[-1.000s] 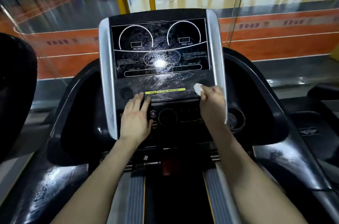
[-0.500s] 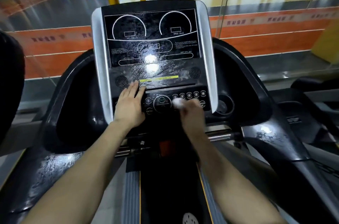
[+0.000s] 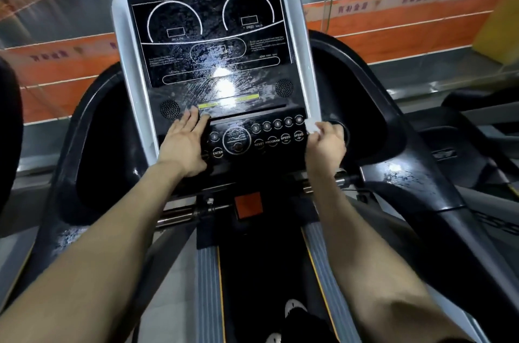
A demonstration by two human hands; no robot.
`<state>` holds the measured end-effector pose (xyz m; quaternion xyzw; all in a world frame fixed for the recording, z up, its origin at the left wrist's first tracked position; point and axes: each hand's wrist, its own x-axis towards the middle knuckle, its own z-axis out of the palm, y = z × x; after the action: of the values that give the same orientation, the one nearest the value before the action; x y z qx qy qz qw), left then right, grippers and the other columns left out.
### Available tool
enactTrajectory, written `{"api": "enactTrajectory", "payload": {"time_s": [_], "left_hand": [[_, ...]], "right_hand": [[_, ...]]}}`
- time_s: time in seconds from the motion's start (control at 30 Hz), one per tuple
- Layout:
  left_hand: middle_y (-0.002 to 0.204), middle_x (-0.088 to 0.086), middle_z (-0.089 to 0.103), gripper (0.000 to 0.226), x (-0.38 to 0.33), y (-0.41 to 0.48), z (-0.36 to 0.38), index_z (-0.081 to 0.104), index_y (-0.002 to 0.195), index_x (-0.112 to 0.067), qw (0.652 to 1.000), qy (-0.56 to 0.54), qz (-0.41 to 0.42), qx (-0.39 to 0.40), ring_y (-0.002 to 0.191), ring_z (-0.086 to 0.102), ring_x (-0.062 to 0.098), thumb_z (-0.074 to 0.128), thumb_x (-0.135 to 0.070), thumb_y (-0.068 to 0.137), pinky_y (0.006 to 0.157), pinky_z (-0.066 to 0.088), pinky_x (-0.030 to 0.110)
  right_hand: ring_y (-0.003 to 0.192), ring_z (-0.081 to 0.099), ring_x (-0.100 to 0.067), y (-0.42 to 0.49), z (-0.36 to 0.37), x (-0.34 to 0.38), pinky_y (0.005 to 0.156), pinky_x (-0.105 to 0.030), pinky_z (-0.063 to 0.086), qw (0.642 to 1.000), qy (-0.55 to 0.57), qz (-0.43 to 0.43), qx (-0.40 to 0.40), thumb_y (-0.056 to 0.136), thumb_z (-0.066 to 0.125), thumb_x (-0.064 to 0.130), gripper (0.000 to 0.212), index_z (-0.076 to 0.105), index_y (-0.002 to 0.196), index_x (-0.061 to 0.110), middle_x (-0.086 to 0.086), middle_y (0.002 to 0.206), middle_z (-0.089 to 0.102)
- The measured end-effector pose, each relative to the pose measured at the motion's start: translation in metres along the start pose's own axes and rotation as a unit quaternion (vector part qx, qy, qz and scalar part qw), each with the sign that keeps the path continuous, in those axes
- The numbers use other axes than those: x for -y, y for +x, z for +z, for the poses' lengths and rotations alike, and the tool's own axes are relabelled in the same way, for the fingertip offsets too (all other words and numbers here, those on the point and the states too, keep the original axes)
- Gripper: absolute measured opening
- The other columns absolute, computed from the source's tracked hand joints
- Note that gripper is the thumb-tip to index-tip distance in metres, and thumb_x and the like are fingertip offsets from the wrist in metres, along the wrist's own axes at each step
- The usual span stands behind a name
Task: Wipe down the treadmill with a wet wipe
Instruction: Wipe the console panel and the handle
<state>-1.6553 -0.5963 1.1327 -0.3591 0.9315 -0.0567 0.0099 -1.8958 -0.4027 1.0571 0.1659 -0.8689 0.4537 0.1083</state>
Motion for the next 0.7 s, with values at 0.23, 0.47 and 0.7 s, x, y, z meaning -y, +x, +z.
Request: {"api": "enactTrajectory", "payload": {"time_s": [0.23, 0.47, 0.7], "left_hand": [[0.178, 0.009, -0.007, 0.133, 0.001, 0.001, 0.003, 0.000, 0.171, -0.024, 1.000, -0.016, -0.007, -0.023, 0.165, -0.003, 0.024, 0.087, -0.024, 0.070, 0.135, 0.002, 0.041], [0.165, 0.017, 0.043, 0.094, -0.019, 0.005, 0.006, 0.044, 0.159, -0.014, 0.992, -0.034, -0.053, -0.112, 0.152, 0.041, 0.035, 0.083, -0.042, 0.078, 0.128, 0.028, 0.052], [0.156, 0.008, 0.051, 0.055, -0.134, 0.065, -0.043, 0.056, 0.147, -0.018, 0.969, -0.064, 0.044, -0.233, 0.143, 0.047, 0.034, 0.061, -0.048, 0.101, 0.121, 0.038, 0.054]], "right_hand": [[0.090, 0.069, -0.019, -0.085, 0.028, 0.046, 0.090, -0.031, 0.056, 0.915, 0.077, -0.289, 0.272, 0.093, 0.067, 0.016, 0.034, 0.080, 0.119, 0.034, 0.000, 0.103, 0.066], [0.091, 0.069, -0.037, 0.018, -0.038, -0.052, 0.084, -0.046, 0.057, 0.995, 0.003, -0.058, 0.086, 0.088, 0.067, 0.010, 0.028, 0.077, 0.110, 0.022, -0.008, 0.108, 0.067], [0.089, 0.068, -0.018, 0.067, -0.052, -0.061, 0.080, -0.036, 0.054, 0.986, 0.073, -0.051, 0.138, 0.102, 0.059, 0.044, 0.021, 0.063, 0.120, 0.033, 0.005, 0.104, 0.068]]}}
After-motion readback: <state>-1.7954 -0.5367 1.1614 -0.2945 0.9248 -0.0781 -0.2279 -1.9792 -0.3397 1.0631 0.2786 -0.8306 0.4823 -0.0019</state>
